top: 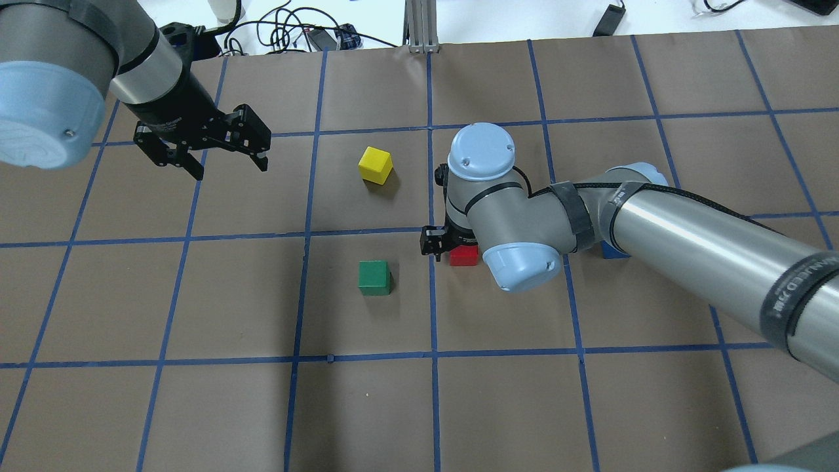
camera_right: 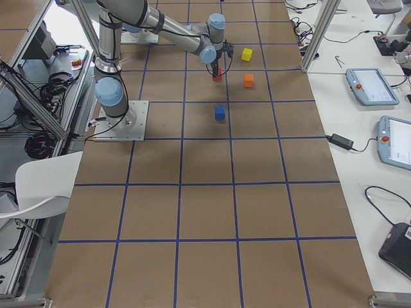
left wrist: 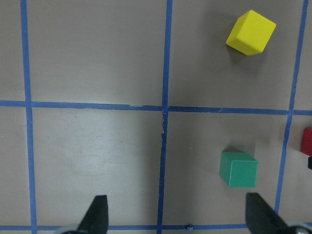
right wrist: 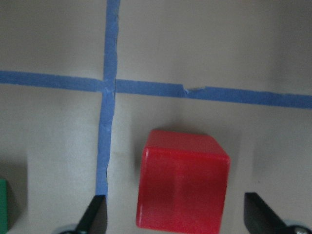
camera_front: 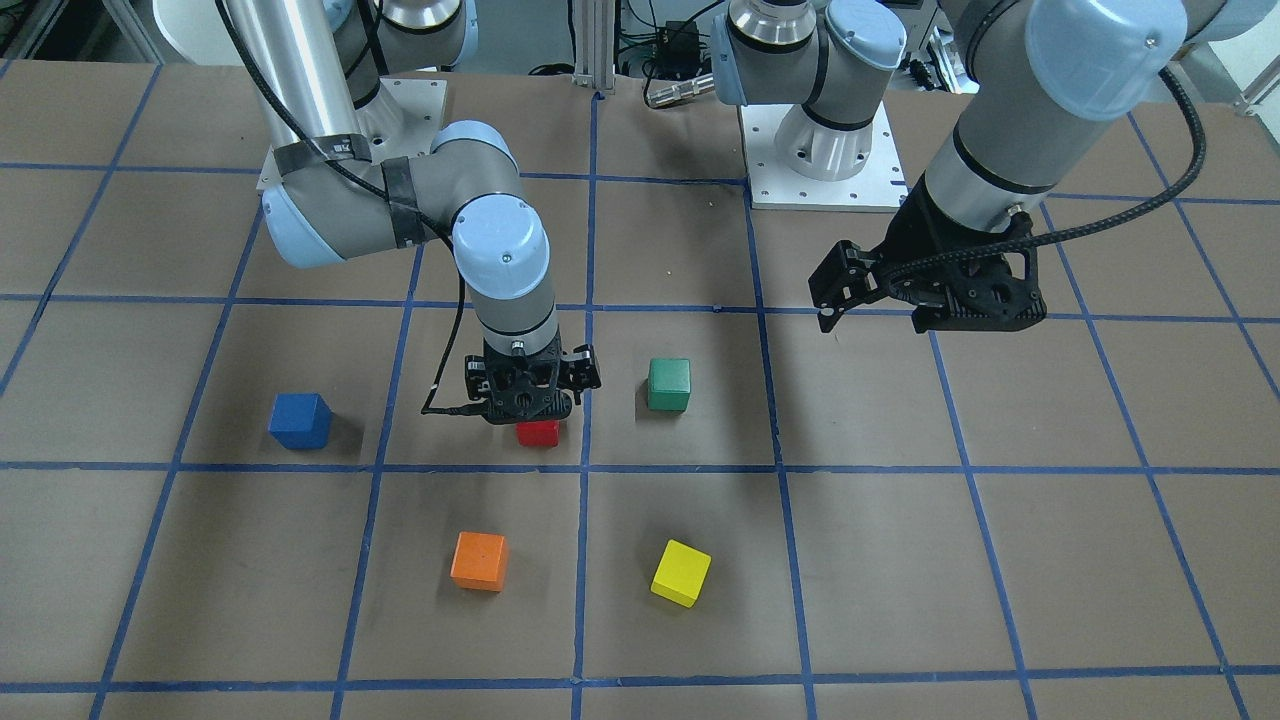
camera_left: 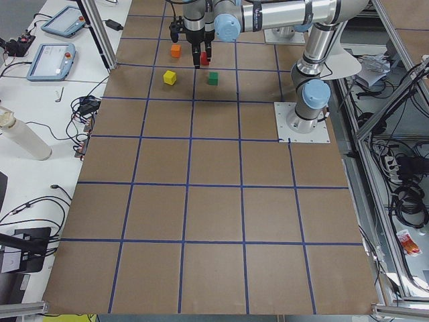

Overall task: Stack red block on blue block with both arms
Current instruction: 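Carry the red cube with the right gripper over the blue cube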

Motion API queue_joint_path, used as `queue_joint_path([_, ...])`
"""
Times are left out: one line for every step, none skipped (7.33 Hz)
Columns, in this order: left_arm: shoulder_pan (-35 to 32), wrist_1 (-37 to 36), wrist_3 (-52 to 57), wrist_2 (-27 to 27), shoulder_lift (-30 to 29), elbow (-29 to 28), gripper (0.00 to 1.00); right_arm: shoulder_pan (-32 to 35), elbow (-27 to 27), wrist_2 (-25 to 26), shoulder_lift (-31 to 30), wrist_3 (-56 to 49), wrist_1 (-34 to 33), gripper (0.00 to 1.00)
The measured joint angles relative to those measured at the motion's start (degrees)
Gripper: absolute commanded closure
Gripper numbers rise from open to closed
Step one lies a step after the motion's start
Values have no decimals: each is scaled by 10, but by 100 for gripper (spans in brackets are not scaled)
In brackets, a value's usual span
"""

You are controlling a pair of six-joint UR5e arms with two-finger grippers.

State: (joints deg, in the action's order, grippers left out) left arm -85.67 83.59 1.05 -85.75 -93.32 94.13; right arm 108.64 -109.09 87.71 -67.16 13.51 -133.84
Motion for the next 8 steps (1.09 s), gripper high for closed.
queue_joint_path([0, 1, 0, 0, 1, 2, 0, 0, 2, 0, 11, -3, -21, 71])
queue_joint_path([0, 1, 0, -1, 3, 4, 0, 0, 6, 2, 19, -9, -29, 93])
queue_joint_path([2, 2, 1, -1, 4, 4, 0, 0, 7, 6, 20, -15, -27, 100])
queue_joint_path([2, 2, 1, -1, 4, 4, 0, 0, 9, 8, 19, -17, -17, 100])
queue_joint_path([3, 2, 1, 0, 4, 4, 0, -2, 12, 12, 13, -19, -1, 100])
queue_joint_path([4, 2, 1, -1, 5, 4, 0, -7, 15, 19, -6, -25, 24, 100])
queue_joint_path([4, 2, 1, -1, 5, 4, 0, -24, 17, 26, -33, -39, 51, 100])
queue_joint_path([4, 2, 1, -1, 4, 4, 0, -57, 13, 31, -60, -53, 70, 100])
